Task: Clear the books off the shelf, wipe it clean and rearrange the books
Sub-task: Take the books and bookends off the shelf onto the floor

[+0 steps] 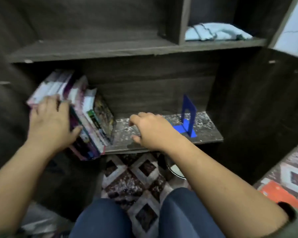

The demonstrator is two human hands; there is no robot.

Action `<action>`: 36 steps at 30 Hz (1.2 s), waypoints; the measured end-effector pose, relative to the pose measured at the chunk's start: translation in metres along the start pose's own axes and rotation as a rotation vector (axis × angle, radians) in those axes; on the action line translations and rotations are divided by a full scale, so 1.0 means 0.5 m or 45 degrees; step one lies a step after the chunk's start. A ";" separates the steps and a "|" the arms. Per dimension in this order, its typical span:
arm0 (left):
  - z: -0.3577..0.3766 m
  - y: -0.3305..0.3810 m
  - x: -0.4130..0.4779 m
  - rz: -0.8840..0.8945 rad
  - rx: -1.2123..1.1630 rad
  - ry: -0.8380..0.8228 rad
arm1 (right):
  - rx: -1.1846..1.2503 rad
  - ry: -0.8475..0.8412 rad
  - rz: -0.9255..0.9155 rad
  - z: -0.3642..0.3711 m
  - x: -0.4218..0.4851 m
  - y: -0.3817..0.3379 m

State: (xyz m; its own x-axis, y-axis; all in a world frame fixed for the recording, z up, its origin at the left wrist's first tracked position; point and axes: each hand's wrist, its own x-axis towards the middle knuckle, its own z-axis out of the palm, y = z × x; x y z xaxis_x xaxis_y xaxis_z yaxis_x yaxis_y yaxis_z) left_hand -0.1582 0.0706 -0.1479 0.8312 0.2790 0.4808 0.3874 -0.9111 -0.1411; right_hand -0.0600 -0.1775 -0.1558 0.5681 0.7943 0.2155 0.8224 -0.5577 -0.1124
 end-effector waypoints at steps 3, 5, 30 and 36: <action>0.004 -0.034 -0.001 0.014 0.004 -0.023 | -0.067 0.005 -0.115 0.000 0.083 -0.063; 0.005 -0.044 0.000 -0.016 0.013 0.001 | -0.095 0.000 -0.170 0.005 0.134 -0.097; 0.058 -0.044 0.007 -0.152 -0.106 0.169 | -0.039 -0.006 -0.141 0.158 0.278 -0.096; 0.057 -0.040 0.009 -0.177 -0.113 0.162 | 0.003 -0.062 -0.203 0.150 0.286 -0.095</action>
State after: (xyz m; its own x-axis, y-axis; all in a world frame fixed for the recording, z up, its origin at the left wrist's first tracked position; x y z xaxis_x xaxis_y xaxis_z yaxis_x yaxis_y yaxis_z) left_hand -0.1510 0.0988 -0.1678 0.7131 0.3684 0.5965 0.4534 -0.8913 0.0084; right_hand -0.0152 -0.0193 -0.1924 0.4311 0.8834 0.1836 0.9023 -0.4232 -0.0825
